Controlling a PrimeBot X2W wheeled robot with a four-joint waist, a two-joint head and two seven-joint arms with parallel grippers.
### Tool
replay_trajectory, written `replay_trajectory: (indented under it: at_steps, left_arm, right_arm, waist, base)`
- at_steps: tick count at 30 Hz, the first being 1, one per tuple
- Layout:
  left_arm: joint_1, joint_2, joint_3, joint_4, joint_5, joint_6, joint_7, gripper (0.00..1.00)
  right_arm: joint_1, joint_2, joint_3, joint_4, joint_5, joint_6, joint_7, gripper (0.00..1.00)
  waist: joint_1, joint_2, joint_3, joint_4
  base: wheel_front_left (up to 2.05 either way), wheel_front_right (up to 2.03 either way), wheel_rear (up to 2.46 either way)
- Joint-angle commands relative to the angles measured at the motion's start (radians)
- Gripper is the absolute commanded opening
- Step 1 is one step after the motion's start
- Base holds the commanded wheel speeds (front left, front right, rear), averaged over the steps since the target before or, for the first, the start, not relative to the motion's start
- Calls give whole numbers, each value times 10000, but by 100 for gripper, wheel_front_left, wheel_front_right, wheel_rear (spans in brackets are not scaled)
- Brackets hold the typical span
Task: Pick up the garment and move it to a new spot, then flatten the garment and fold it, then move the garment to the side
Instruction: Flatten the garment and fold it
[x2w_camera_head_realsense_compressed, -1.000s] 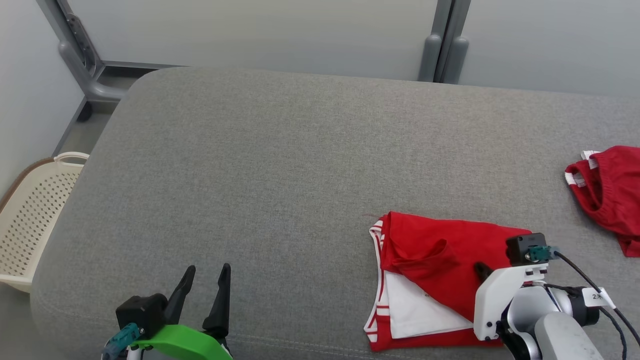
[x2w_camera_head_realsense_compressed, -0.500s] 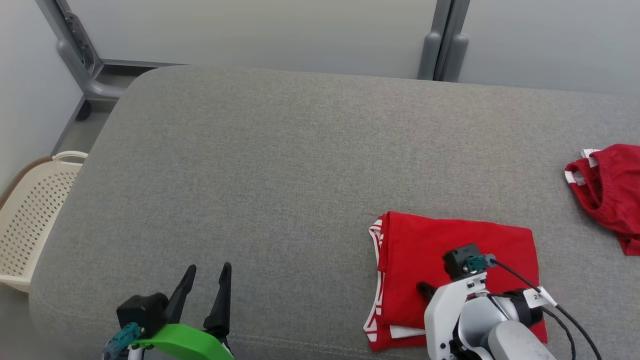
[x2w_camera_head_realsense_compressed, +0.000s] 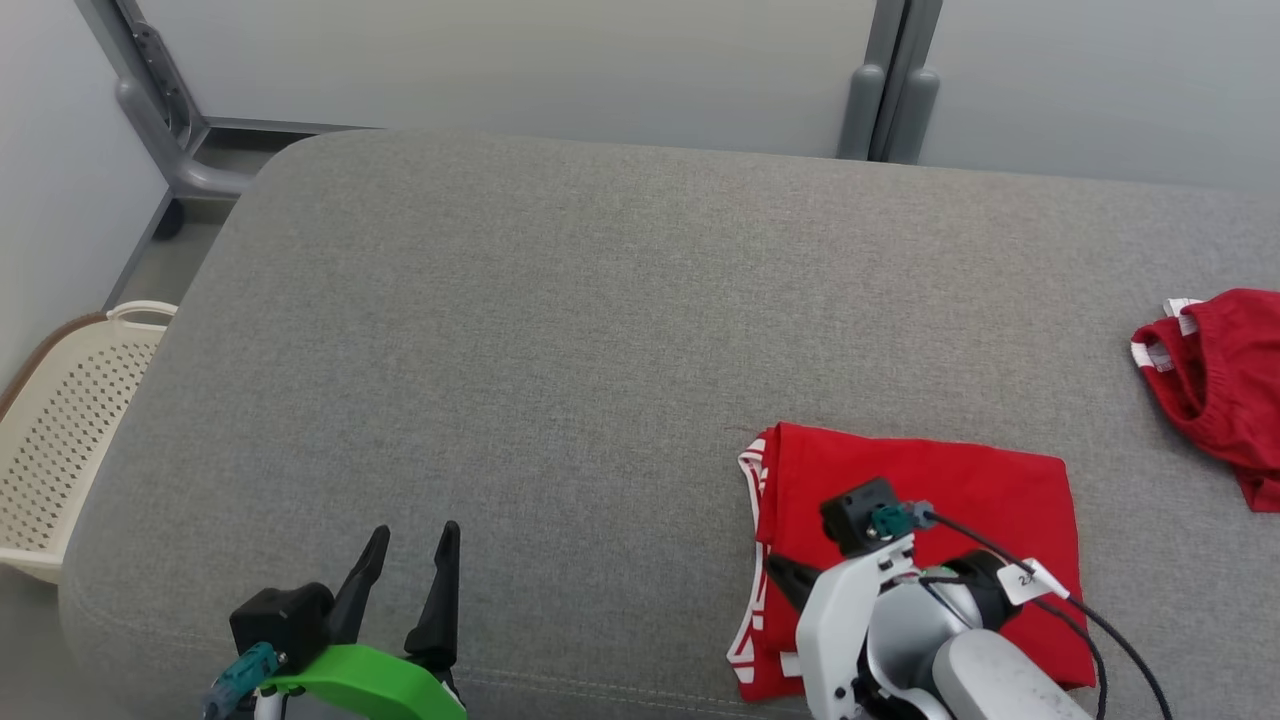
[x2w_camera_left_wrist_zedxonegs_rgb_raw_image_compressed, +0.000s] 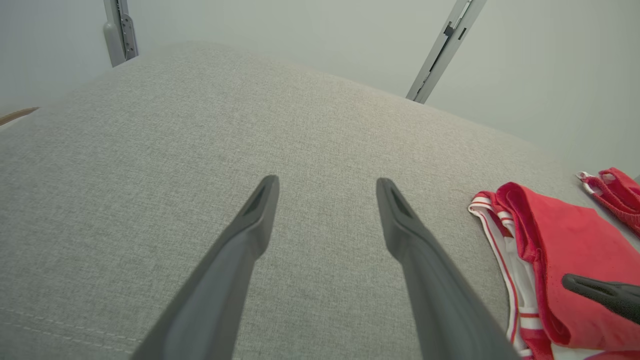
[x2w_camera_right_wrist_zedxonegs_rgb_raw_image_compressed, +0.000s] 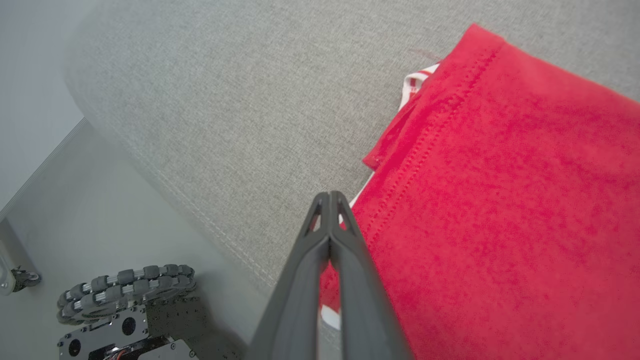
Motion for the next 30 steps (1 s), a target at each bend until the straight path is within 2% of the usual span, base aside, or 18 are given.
replay_trajectory:
  at_steps: [1,2,3,4,17,30]
  left_arm:
    - [-103,46,52,24,-18,38,-64,100]
    - [-79,59,56,18,-21,44,-80,100]
    - [-56,70,59,16,-21,49,-86,100]
    - [-36,73,63,10,-24,56,-95,100]
    - [6,172,14,-98,-30,113,-74,100]
    - [-254,225,-64,-120,31,129,-55,100]
  right_arm:
    - [-134,-83,-146,-148,-22,-5,-93,35]
    - [-155,-90,-295,-250,-79,-5,-113,56]
    - [-166,-130,-460,-361,-142,-5,-76,87]
    - [-159,-174,-697,-486,-224,-5,-27,100]
    - [1019,248,-4523,-1929,-1364,-5,1193,100]
    - [1396,518,-6197,-1428,-1490,-3,1336,100]
  waist:
    - [0,0,-8,-34]
    - [0,0,-13,-60]
    - [0,0,-18,-88]
    - [0,0,-26,-117]
    - [0,0,39,-527]
    - [0,0,311,-692]
  base:
    - [0,0,0]
    - [0,0,0]
    - [0,0,0]
    - [0,0,0]
    - [0,0,0]
    - [0,0,0]
